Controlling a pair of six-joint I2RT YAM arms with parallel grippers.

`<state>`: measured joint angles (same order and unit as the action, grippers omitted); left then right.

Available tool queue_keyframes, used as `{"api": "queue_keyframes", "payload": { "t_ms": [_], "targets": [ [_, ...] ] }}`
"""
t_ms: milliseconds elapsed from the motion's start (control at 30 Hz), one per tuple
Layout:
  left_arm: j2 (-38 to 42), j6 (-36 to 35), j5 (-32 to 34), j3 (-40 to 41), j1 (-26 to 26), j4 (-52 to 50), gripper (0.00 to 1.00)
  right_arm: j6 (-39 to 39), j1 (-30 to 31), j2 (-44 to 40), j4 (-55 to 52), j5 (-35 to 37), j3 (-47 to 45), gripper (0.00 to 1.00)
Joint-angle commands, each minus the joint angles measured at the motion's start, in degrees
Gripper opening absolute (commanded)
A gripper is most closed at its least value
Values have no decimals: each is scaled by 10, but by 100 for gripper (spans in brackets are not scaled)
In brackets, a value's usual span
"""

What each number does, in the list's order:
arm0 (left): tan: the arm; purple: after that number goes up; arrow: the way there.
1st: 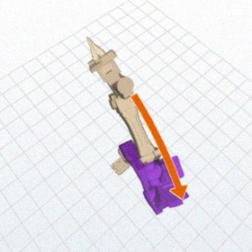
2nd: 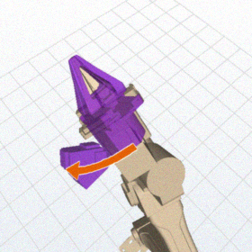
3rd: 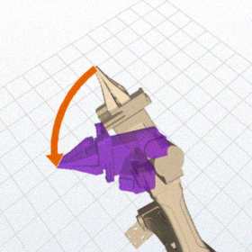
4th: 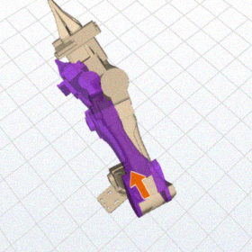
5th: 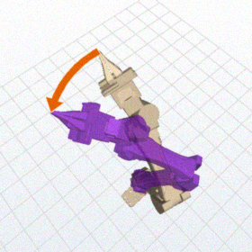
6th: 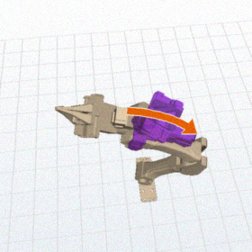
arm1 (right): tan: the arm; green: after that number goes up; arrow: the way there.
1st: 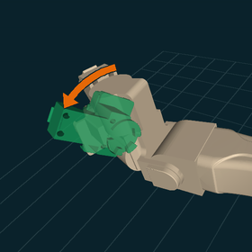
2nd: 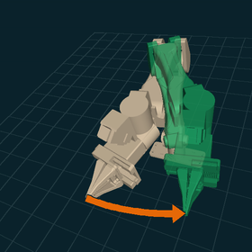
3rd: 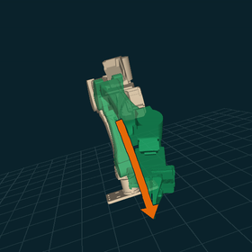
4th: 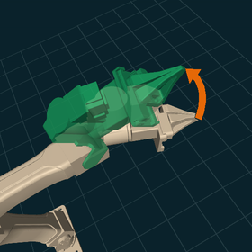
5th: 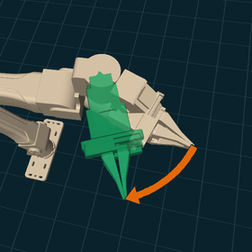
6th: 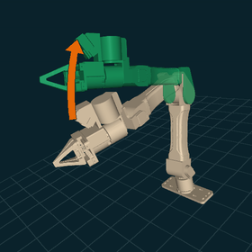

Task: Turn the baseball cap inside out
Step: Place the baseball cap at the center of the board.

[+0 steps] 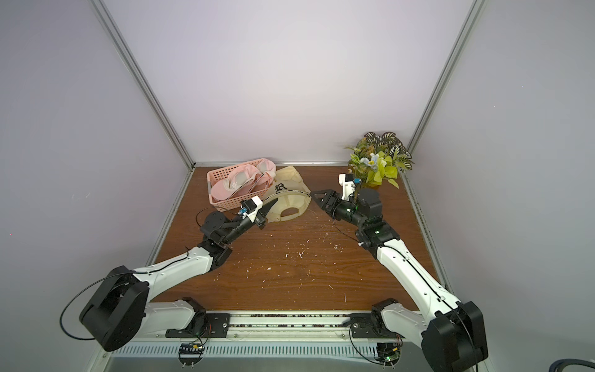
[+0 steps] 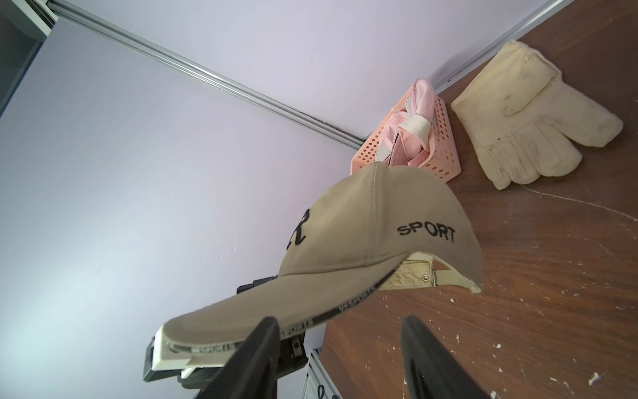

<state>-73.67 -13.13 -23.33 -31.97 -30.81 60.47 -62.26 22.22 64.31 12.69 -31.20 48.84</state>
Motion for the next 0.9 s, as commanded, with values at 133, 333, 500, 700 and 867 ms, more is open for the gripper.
{"api": "queue_keyframes", "payload": {
  "t_ms": [133,333,500,700,867],
  "targets": [
    [-6,-33,-12,-9,-14,37,0,-35,0,16,58,-29,-5,62],
    [-10,-45,-3,-15,-25,37,0,-51,2,31,86,-34,-16,61],
    [-17,-53,19,-27,-33,38,0,-46,10,43,86,-32,-16,64],
    [-26,-59,23,-38,-42,37,0,-47,18,60,97,-30,-19,65],
    [-31,-64,19,-43,-48,37,0,-46,23,76,100,-30,-14,68]
  ]
}}
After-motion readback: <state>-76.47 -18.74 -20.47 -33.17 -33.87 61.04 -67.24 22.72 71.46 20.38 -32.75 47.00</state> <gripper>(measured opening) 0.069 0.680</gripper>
